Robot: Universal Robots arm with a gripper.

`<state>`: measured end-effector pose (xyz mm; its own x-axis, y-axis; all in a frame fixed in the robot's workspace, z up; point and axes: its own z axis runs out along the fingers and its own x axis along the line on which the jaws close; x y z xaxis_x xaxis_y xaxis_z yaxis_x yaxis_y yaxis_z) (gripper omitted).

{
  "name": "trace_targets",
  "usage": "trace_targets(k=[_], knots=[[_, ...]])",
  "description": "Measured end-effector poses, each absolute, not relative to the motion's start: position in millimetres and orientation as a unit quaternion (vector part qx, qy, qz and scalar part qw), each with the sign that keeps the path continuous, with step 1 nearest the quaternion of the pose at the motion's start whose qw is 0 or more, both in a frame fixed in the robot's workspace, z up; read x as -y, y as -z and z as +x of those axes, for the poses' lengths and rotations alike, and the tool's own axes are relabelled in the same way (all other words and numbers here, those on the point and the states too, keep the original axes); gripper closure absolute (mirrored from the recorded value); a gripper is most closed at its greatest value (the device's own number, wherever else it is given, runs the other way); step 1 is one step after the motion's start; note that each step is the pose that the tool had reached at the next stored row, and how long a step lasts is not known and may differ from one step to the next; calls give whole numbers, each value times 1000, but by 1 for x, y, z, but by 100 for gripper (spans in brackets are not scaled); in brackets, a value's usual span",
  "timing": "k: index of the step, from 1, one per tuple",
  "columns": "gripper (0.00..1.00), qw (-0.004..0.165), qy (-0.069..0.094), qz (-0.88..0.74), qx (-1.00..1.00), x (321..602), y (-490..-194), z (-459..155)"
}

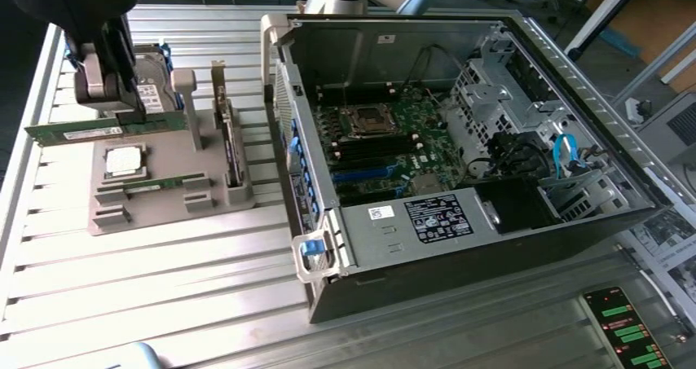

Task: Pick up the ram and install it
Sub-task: 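Pick up the ram and move it above insertion slot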

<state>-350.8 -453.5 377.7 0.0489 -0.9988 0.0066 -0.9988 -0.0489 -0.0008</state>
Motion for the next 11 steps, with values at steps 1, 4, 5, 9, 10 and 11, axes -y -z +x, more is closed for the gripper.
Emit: trace_targets(k=[1, 4, 5, 9, 10, 11], knots=[[88, 2, -3, 724, 690, 453, -380, -351], [88, 2, -3, 724, 690, 453, -386, -351], [88, 2, -3, 724, 690, 453, -388, -351], [88, 2, -3, 724, 690, 453, -396, -351], [88, 2, -3, 724, 690, 453, -398, -351], [88, 2, -3, 724, 690, 453, -399, -351]])
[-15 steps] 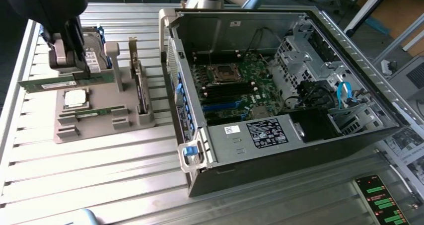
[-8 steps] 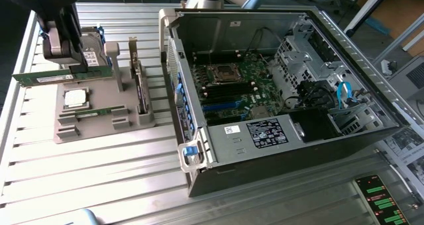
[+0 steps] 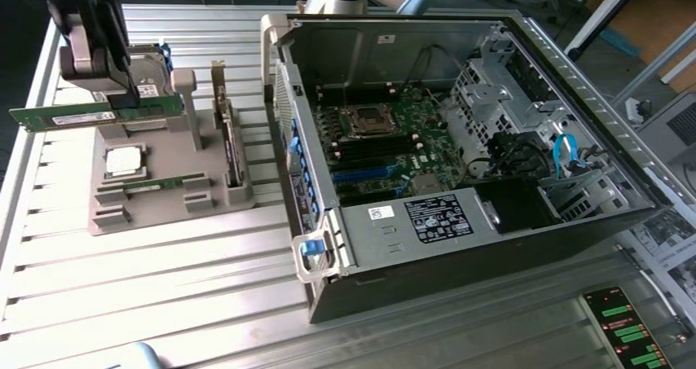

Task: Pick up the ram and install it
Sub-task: 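Pick up the ram and move it above insertion slot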

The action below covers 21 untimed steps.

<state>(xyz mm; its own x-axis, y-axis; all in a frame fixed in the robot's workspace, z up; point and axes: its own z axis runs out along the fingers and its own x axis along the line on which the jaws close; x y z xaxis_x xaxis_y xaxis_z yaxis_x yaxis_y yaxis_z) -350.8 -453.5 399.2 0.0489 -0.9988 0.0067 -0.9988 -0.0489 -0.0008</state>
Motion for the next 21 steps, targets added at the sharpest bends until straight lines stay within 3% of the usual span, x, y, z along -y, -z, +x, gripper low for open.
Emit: trace_targets(k=[21], knots=[[88, 2, -3, 724, 690, 454, -401, -336]])
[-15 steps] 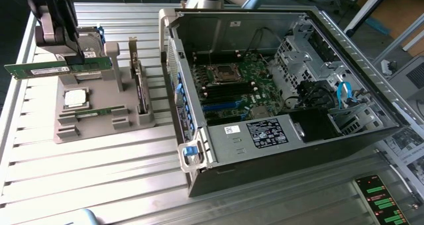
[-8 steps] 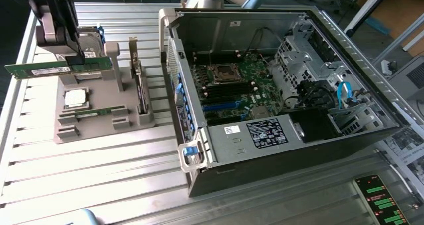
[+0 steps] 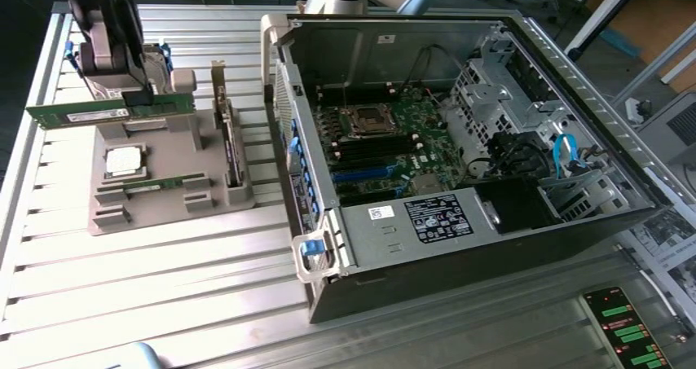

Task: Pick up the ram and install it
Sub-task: 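Pick up the ram and move it above insertion slot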

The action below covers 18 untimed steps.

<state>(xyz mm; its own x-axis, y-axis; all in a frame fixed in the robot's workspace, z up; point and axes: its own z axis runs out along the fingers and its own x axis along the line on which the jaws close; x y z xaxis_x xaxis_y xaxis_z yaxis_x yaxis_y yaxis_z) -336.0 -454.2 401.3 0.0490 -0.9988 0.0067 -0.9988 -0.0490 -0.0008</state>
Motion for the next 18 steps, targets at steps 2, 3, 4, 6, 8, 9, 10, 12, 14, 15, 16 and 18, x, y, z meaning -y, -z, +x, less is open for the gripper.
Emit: trace_targets(k=[2, 3, 4, 6, 8, 9, 10, 12, 14, 15, 16, 18], knots=[[88, 2, -3, 724, 690, 454, -401, -332], [88, 2, -3, 724, 690, 454, -401, -331], [88, 2, -3, 724, 690, 455, -401, -328], [88, 2, -3, 724, 690, 455, -401, -324], [88, 2, -3, 724, 690, 455, -401, -320], [88, 2, -3, 724, 690, 455, -401, -318], [88, 2, -3, 724, 690, 455, -401, -316], [88, 2, -3, 724, 690, 455, -401, -312], [88, 2, -2, 724, 690, 456, -401, -309], [88, 2, -2, 724, 690, 456, -401, -307], [88, 2, -2, 724, 690, 456, -401, -305], [88, 3, -2, 724, 690, 456, -401, -302]])
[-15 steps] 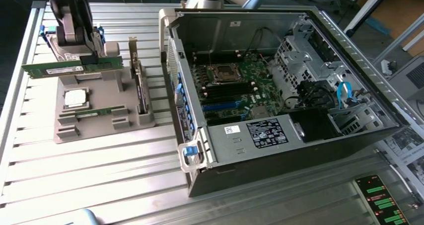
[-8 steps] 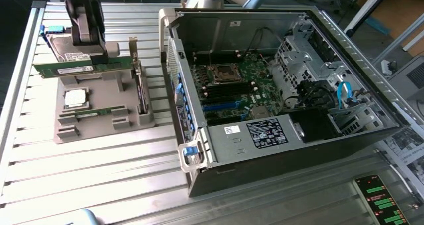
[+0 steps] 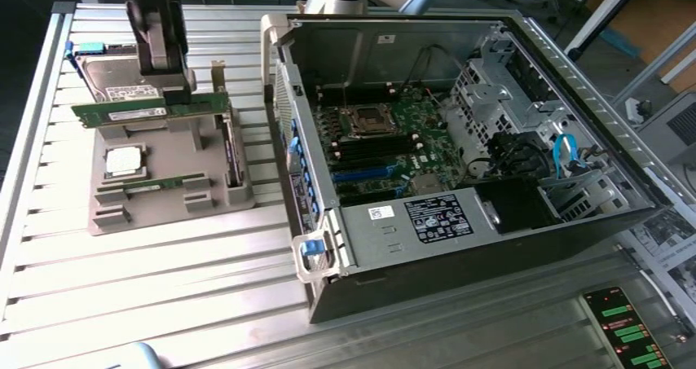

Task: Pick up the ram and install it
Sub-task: 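Pick up the ram and move it above insertion slot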

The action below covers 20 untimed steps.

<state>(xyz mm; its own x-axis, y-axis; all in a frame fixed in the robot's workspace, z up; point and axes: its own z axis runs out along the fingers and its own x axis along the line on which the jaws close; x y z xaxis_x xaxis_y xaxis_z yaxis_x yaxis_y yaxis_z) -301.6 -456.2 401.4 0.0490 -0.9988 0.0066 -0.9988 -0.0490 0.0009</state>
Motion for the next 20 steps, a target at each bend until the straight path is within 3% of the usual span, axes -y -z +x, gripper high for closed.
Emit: trace_targets(k=[20], knots=[[88, 3, -1, 724, 690, 458, -401, -263]])
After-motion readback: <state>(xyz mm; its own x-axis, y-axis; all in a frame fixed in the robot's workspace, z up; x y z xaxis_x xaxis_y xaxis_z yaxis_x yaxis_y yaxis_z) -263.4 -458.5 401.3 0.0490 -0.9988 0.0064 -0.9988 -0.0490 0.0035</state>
